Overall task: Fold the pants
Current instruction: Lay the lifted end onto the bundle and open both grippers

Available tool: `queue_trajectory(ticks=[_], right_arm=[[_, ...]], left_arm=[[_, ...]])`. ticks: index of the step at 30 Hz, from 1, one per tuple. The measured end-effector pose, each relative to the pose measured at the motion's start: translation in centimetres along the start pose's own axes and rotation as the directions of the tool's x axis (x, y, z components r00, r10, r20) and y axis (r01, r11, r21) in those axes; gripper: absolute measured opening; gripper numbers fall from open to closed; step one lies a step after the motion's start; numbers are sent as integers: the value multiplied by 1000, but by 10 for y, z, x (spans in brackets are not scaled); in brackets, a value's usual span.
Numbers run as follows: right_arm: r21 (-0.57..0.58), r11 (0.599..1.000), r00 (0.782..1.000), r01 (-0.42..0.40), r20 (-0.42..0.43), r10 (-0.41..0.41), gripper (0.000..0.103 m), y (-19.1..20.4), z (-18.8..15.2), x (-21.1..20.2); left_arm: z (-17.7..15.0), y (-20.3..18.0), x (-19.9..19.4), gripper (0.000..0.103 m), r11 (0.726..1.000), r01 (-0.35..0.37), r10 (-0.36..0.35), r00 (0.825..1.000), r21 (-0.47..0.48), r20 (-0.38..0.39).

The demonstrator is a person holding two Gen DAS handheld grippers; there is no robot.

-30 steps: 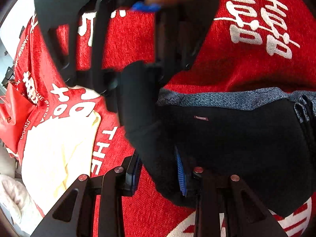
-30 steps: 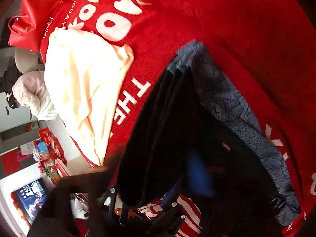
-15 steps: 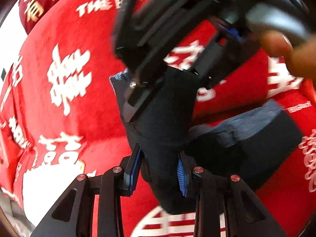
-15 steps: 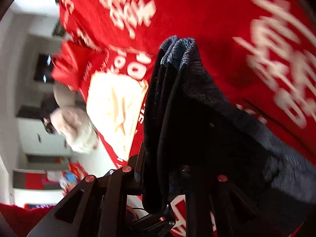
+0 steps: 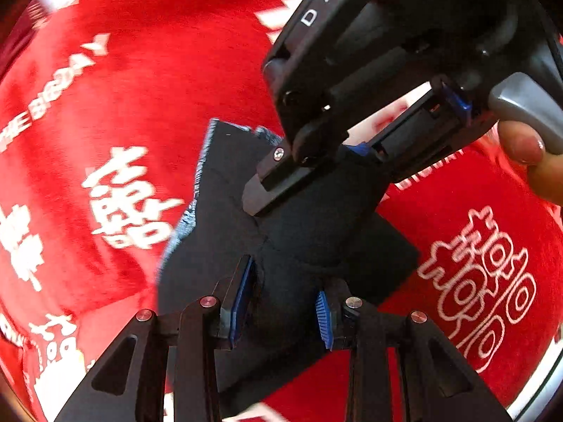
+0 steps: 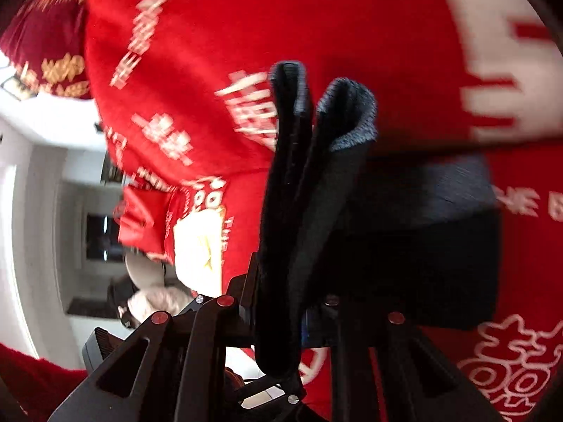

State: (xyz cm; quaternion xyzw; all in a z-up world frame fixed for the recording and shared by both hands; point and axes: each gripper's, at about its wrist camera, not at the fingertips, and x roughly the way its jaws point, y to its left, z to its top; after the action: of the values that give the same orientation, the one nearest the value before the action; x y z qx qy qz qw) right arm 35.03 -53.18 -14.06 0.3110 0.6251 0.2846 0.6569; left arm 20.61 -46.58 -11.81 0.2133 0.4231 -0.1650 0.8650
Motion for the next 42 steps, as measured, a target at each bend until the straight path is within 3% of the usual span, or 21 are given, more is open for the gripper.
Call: queue_trajectory(ticks=[3, 8, 10, 11, 14, 15, 16, 17, 20, 23, 30, 33, 36, 39, 40, 42], right_arm=[[79, 997, 1000, 4, 8, -5, 18, -45, -7, 1], [138, 990, 1000, 16, -10, -15, 18, -87, -20, 11], [135, 990, 999, 32, -20, -29, 18, -90, -23, 16], [127, 991, 999, 48, -20, -45, 18, -92, -26, 15], [106, 990, 995, 96, -31, -93, 21, -93, -25, 18], [96, 989, 993, 115, -33, -112, 25, -92, -24, 17], [68, 985, 987, 161, -33, -159, 25, -87, -23, 16], [37, 976, 976, 215, -30, -214, 30, -81, -23, 15], [-41, 942, 943, 332, -26, -333, 34, -69, -28, 14], [-84, 885, 887, 458, -16, -461, 41, -64, -33, 9], [-67, 801, 804, 594, 54, -592, 41, -47, -46, -2], [-63, 789, 791, 611, 94, -604, 41, -32, -55, -7], [-83, 794, 797, 602, 119, -591, 42, -17, -58, -2], [-133, 779, 791, 612, 113, -602, 57, -8, -58, 13], [-148, 775, 789, 615, 105, -606, 57, -8, -58, 20], [-182, 745, 765, 641, 73, -640, 58, -13, -58, 40]], left_arm=[[-5, -33, 24, 33, 999, 26, -24, 997, 33, -70], [-18, -57, 45, 33, 997, 21, -10, 990, 75, -142], [-19, -59, 48, 43, 997, 24, -11, 985, 79, -170], [-19, -57, 49, 54, 997, 54, -43, 980, 53, -193], [-17, -46, 43, 57, 994, 105, -104, 970, -7, -218], [-16, -42, 40, 69, 993, 112, -114, 968, -20, -225], [-15, -33, 37, 82, 993, 101, -111, 966, -53, -233], [-15, -24, 31, 84, 991, 91, -111, 967, -95, -228], [-17, 10, 25, 84, 973, 88, -142, 957, -214, -253], [-26, 47, 26, 84, 951, 33, -126, 949, -306, -290], [-72, 107, 27, 84, 879, -88, -101, 926, -469, -363], [-81, 124, 26, 84, 859, -112, -95, 924, -499, -371], [-95, 144, 24, 84, 834, -130, -102, 920, -537, -380], [-104, 161, 32, 84, 807, -134, -128, 911, -575, -391], [-106, 165, 34, 84, 804, -135, -135, 907, -579, -399], [-112, 170, 41, 84, 800, -147, -135, 901, -582, -413]])
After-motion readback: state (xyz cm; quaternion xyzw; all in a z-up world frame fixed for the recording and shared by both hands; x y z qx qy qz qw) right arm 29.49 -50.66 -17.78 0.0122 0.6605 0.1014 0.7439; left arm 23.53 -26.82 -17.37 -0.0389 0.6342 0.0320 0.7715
